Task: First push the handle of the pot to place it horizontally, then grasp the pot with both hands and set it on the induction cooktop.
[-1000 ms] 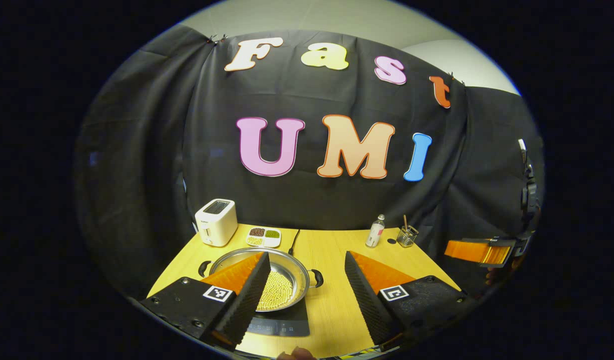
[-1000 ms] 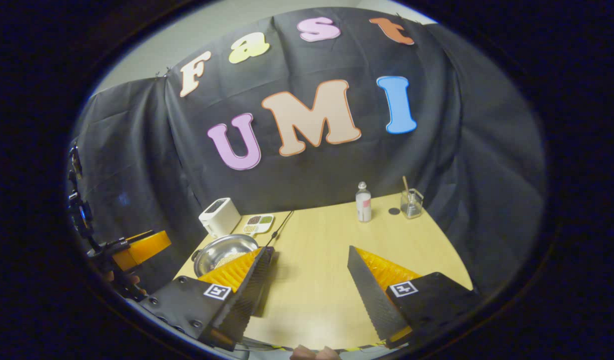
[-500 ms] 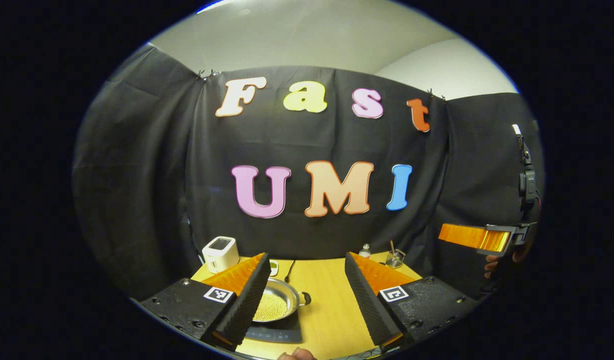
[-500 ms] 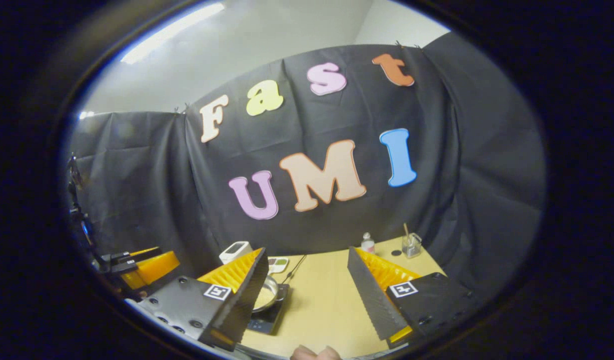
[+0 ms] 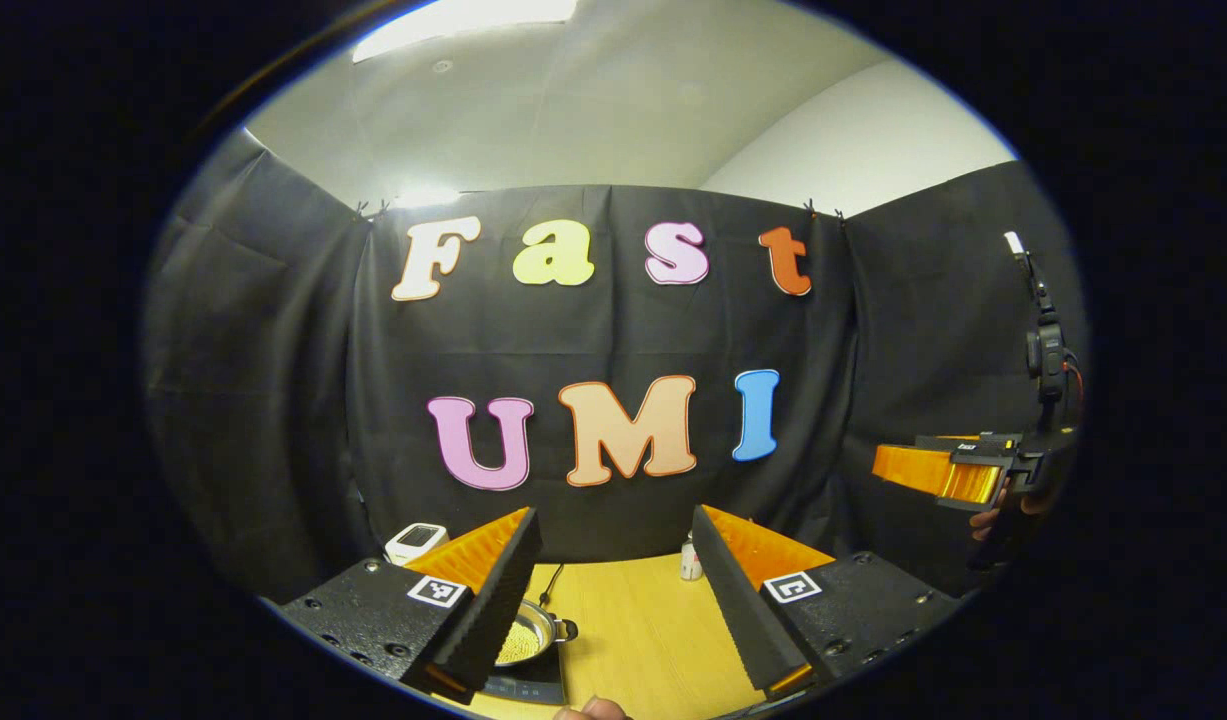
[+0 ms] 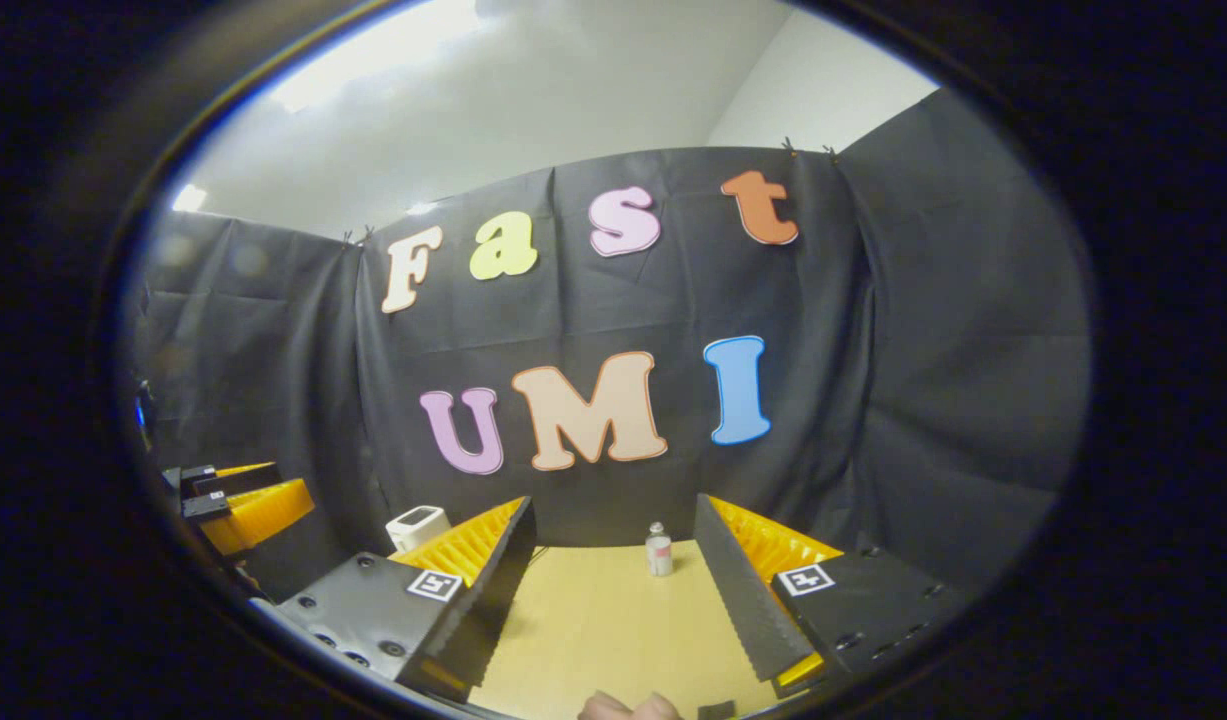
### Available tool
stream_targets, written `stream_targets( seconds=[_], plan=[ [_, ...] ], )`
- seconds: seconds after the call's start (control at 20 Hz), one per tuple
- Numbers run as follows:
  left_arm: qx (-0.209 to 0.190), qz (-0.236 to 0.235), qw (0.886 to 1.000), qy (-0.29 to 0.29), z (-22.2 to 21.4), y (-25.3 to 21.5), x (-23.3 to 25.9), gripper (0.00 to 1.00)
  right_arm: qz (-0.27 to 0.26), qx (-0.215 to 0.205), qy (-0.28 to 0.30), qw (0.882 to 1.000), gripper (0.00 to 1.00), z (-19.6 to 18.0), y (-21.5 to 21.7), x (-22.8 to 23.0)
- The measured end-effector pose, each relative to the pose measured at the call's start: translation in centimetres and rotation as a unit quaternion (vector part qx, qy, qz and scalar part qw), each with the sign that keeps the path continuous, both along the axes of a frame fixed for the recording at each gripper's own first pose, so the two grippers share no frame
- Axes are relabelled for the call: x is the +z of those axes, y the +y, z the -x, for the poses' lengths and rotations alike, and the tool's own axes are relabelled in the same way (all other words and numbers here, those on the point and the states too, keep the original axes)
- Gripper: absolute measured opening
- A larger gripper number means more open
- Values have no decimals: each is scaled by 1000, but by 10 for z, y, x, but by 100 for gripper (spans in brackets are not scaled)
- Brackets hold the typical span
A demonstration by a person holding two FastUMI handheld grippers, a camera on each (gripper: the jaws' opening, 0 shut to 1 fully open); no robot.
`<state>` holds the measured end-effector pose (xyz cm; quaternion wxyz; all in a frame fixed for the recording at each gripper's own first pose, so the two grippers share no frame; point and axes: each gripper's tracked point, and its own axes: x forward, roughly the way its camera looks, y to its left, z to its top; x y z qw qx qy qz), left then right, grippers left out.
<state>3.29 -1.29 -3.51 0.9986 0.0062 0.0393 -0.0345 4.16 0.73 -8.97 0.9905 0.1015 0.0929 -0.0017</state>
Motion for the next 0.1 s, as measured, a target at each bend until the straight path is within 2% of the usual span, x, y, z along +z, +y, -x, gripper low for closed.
stream_targets(
  seconds=[0.1],
  plan=[
    [9,-4,1000,-2,1,-1,4,94,-5,4,0,1000,93,2,-3,1]
  ],
)
